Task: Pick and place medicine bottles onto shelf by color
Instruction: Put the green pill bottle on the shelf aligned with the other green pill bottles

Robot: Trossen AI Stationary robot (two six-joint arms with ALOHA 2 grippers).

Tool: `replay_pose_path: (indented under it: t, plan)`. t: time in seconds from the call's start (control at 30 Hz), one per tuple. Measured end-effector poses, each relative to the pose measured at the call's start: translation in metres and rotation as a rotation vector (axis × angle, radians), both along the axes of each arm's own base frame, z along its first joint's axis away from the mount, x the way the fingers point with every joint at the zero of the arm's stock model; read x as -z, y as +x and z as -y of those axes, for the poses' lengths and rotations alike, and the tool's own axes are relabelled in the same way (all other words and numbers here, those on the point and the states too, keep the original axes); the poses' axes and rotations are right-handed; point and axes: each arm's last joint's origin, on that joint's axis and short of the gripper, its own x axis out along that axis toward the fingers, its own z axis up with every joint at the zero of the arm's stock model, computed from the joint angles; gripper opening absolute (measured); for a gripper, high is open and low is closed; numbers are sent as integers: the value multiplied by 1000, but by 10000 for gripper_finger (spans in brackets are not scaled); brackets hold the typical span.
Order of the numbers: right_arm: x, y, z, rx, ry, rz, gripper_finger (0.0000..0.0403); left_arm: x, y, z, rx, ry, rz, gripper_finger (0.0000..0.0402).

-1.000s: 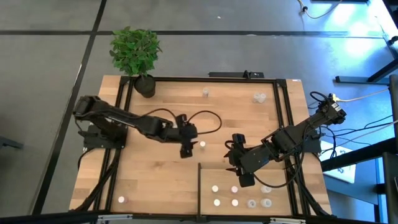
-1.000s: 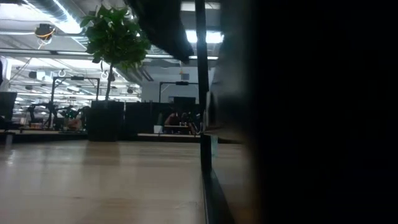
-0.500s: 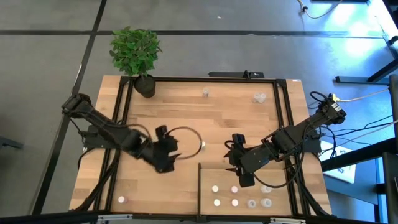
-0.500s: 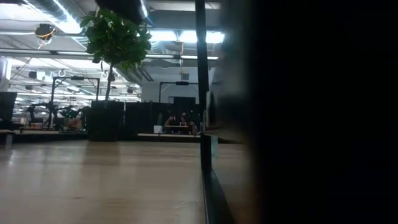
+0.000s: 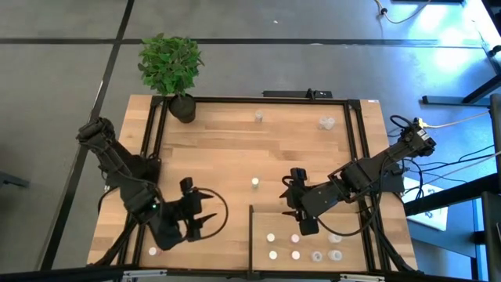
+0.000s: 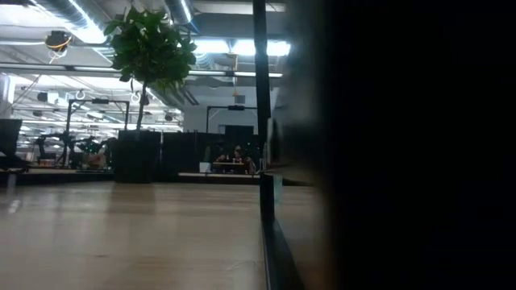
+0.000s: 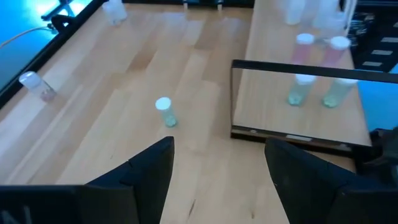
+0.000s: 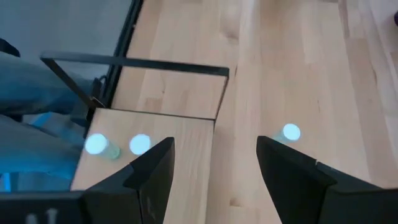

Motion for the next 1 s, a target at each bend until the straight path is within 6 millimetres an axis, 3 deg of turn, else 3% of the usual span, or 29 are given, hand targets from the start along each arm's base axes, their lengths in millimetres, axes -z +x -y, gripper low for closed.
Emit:
replay_pose_path:
  t: [0.27,0.63,1.0]
  plan:
    - [24,9,13,63,-125,-13,229,-1,-10,9,10,19,40,245]
    - [66,51,54,78,-149,-69,229,-1,-9,8,2,24,44,245]
    - [105,92,75,13,-216,-75,229,-1,-8,8,-5,19,47,245]
